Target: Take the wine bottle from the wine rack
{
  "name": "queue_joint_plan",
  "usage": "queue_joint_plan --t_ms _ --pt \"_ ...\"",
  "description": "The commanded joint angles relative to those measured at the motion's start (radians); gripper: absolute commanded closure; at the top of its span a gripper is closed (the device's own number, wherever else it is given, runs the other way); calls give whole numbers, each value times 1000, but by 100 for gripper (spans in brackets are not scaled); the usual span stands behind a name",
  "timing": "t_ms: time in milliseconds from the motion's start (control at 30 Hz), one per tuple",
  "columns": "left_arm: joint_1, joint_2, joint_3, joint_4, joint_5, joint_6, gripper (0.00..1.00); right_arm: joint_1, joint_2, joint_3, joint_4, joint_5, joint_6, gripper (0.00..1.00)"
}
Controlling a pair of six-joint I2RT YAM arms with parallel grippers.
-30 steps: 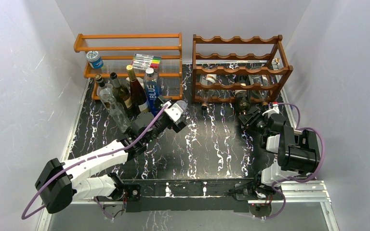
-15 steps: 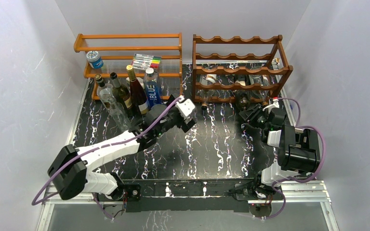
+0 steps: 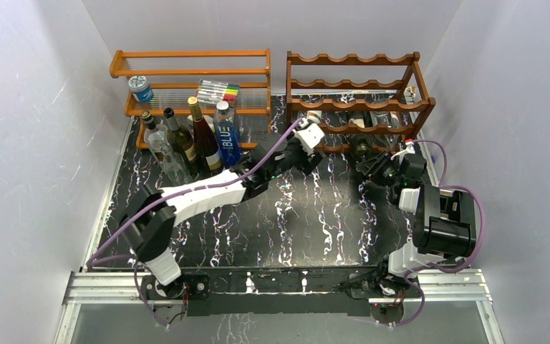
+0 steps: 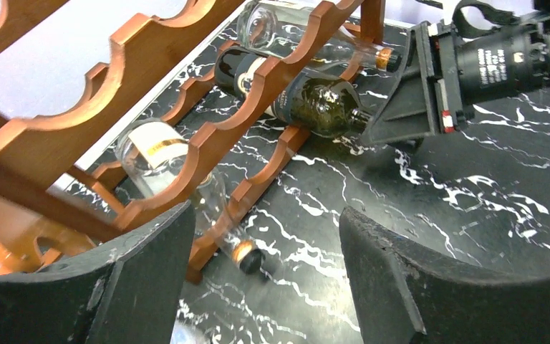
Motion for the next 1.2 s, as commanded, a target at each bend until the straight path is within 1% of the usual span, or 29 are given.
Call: queue_joint_plan --t_ms 0,167,233,400,500,667,833,1000,1167 --pt "-5 116 137 75 -49 -16 30 11 -45 37 94 -50 -14 100" --pt "-4 274 329 46 -106 -5 32 11 -70 1 86 -51 -2 100" --pt "-3 322 384 45 -122 9 32 11 -97 -8 50 -43 -13 100" --pt "-3 434 548 -37 -172 41 29 11 -201 -13 -117 -2 -25 100" --pt "3 479 614 -75 -194 53 29 11 -286 -10 -227 23 -40 100" --pt "11 502 638 -75 -190 69 28 10 -413 7 -444 61 -68 100" --pt "15 522 663 -97 -173 74 27 11 -559 51 -710 87 -69 100" --pt "18 535 680 -98 -169 73 27 11 -700 75 -886 94 -48 100" --pt "17 518 659 -102 -148 60 27 11 -774 107 -1015 57 -73 100"
